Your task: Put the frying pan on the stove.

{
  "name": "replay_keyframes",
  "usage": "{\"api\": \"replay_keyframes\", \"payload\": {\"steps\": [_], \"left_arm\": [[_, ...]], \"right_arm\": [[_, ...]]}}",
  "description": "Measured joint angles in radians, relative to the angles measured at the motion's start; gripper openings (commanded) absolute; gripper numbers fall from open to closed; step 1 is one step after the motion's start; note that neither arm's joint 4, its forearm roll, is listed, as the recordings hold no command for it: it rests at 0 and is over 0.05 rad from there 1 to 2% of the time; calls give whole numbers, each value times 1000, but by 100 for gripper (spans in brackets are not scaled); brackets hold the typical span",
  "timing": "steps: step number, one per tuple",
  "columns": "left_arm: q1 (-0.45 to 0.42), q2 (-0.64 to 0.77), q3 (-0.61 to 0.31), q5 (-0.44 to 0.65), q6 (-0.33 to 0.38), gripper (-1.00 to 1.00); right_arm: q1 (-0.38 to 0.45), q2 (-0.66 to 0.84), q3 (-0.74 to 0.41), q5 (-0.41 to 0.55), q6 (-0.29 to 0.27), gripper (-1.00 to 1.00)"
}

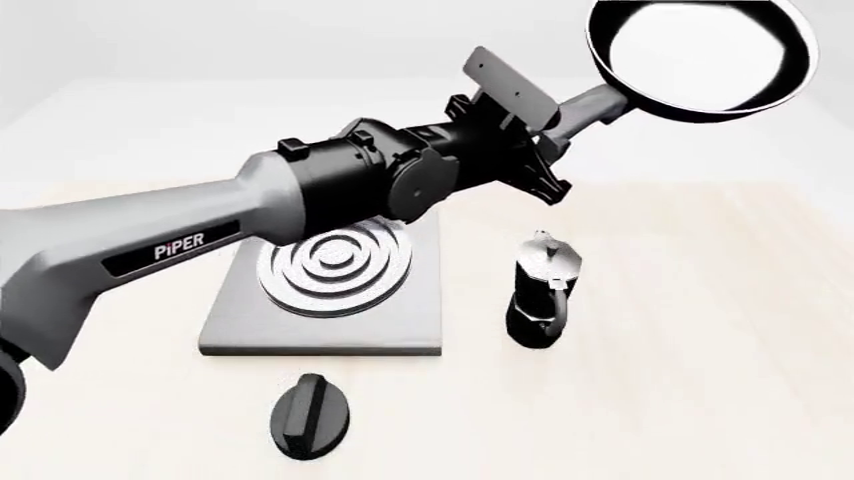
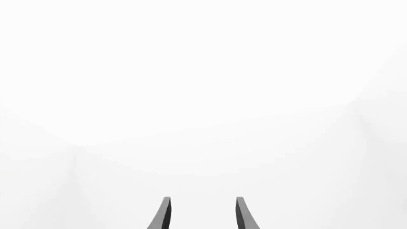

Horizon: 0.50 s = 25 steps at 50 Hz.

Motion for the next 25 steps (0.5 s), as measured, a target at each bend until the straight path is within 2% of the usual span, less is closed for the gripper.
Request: {"api": "replay_keyframes", "payload": {"steps": [25], "left_arm": [[63,-158,193,-77,-3,-100]], "right_arm": [[-23,32,-120,95,11,100]]}}
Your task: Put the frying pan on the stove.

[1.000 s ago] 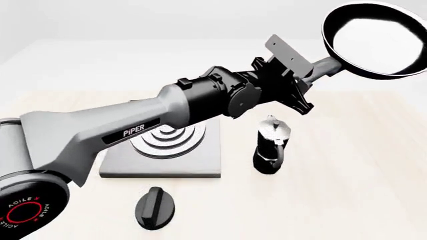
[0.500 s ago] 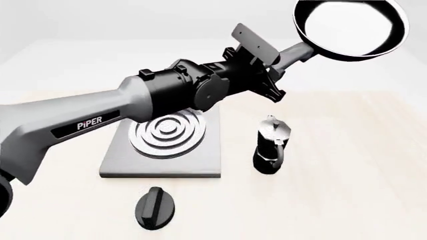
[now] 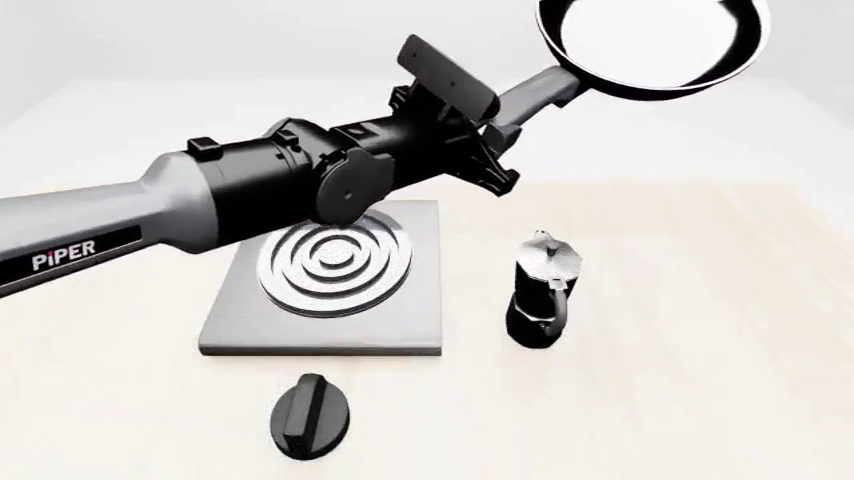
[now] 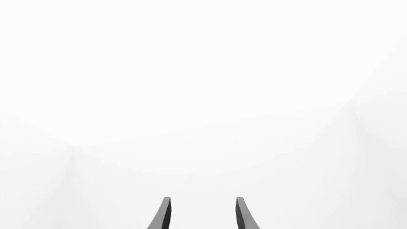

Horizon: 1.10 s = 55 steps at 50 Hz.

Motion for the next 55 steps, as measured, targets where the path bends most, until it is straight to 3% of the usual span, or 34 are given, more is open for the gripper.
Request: {"api": "replay_keyframes", "payload": {"steps": [55], "left_arm": [[190,-356,502,-151,-53,-100]], "right_arm": [[-51,-45,-200,248,29,100]]}}
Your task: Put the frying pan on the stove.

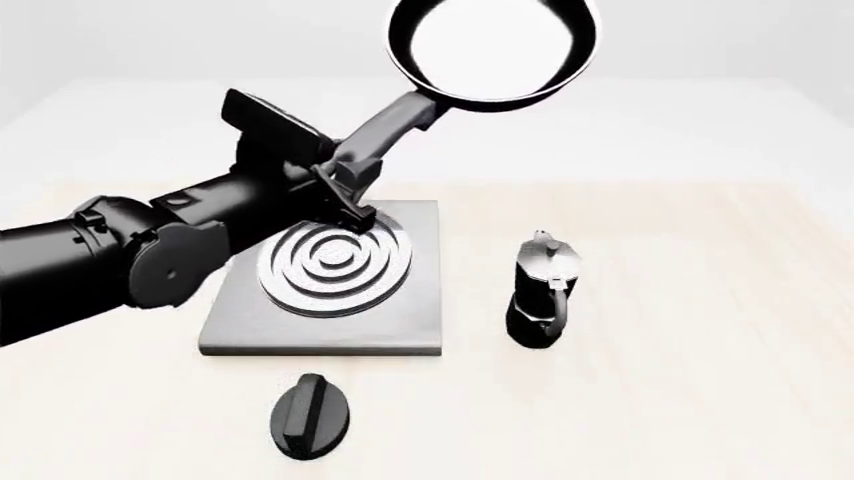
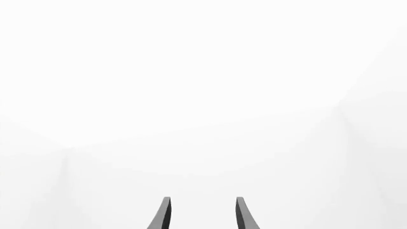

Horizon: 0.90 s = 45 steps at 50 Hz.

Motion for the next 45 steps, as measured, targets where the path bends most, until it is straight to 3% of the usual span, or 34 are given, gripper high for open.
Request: {"api": "replay_keyframes", "payload": {"steps": [20,45], "left_arm": [[61,-161,168,-12,-16,-100],[118,-325,295,56,-18,-100]], "right_arm": [[-17,-2,-167,168,10,100],[-21,-2,-324,327,10,100]]}}
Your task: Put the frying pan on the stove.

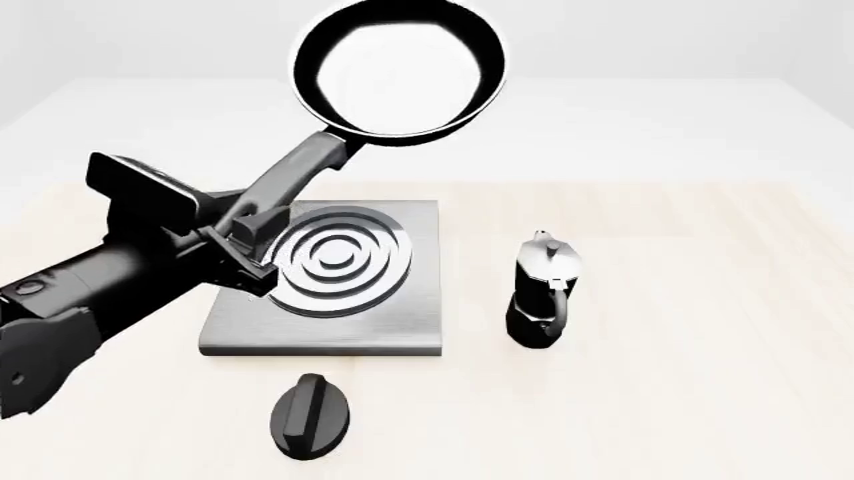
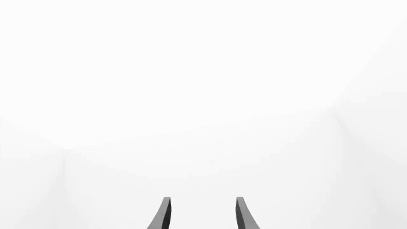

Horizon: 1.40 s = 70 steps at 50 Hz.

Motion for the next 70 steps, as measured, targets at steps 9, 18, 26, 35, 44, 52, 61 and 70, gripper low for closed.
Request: {"api": "replay_keyframes", "payload": {"steps": [9,18,26,35,44,52,61,70], "left_arm": [[19,-65,39,45,0,-100],[36,-124,70,89,-4,-100],[51,-178,94,134,-7,-100],[64,-240,114,197,-6,-100],[71,-297,133,250,-9,-100],[75,-340,147,291,-14,-100],[83,-389,159,336,-19,-100],[95,-435,172,378,-25,-100]], "right_arm": [[-2,0,-48,48,0,100],[-5,1,-95,94,0,100],[-8,1,-132,131,0,100],[-8,3,-175,173,-1,100],[-10,20,-249,230,-2,100],[-11,38,-314,278,-3,100],[-9,47,-355,311,-7,100],[-8,48,-369,325,-10,100]]}}
